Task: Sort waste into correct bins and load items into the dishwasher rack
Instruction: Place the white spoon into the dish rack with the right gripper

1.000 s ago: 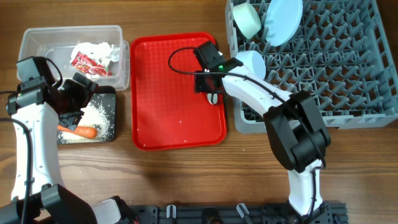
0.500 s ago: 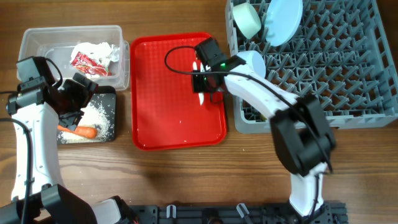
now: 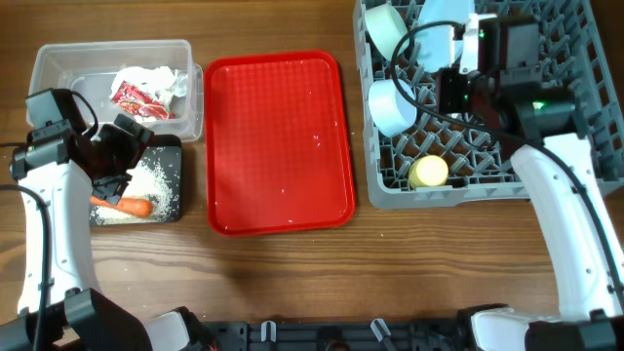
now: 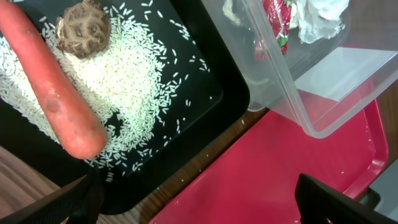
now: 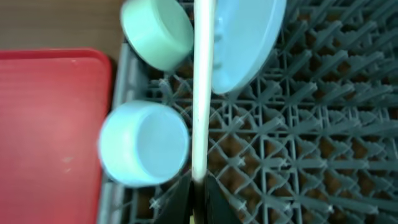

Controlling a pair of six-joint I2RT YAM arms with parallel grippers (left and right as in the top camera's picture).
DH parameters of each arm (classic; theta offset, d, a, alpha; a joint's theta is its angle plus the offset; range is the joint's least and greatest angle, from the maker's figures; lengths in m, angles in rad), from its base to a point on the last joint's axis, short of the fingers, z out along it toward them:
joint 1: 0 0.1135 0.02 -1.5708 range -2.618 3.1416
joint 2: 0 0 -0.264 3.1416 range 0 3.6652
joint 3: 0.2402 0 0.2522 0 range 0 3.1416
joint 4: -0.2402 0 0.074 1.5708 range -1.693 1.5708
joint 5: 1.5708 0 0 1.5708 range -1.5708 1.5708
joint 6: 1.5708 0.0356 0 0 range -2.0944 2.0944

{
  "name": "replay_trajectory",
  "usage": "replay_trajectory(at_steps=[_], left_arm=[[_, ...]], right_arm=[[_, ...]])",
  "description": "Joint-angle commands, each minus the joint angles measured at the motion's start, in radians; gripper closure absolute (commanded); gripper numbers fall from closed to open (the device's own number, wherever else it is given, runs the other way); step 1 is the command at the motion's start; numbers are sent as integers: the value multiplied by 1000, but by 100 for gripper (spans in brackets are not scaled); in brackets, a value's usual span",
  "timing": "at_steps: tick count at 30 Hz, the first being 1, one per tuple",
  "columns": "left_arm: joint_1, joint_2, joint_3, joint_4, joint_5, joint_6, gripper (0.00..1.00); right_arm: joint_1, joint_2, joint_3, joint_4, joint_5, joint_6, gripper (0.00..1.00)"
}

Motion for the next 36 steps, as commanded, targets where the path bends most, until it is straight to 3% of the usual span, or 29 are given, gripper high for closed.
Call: replay_trajectory(at_steps=[1,7,8,9,11,16,20,24,26,27,32,36], left_arm=[[5,-6,1,2,9,-2,0],[5,-6,1,2,8,-2,0],[5,-6,1,2,9,-2,0],[5,-6,1,2,9,-2,0],[5,-6,1,2,8,-2,0],[5,-6,1,2,8,-2,0],[5,-6,1,2,9,-2,0],[5,-6,1,2,9,-2,0],[5,-6,1,2,9,-2,0],[5,-6,1,2,9,-2,0],[5,-6,1,2,9,-2,0],[5,-6,1,2,9,-2,0]], right_arm=[[-2,46,-128,84,82,-42,96],[-10,112,-307,279,133,-24,94],[-16,116,-311,289,137,-15,85],[-20,116,-311,295,136,-13,65],[-20,113,-305,298,136,-10,46],[-20,-16,-163,126,89,48,29],[-20,-247,-37,-65,-91,48,0],[-20,-463,-37,-130,-397,110,0],[-20,-564,-37,-144,-499,349,0],[-20,-600,-37,-149,-499,463,0],[-20,-673,-37,-223,-438,480,0],[-20,-671,-46,-232,-179,481,1]])
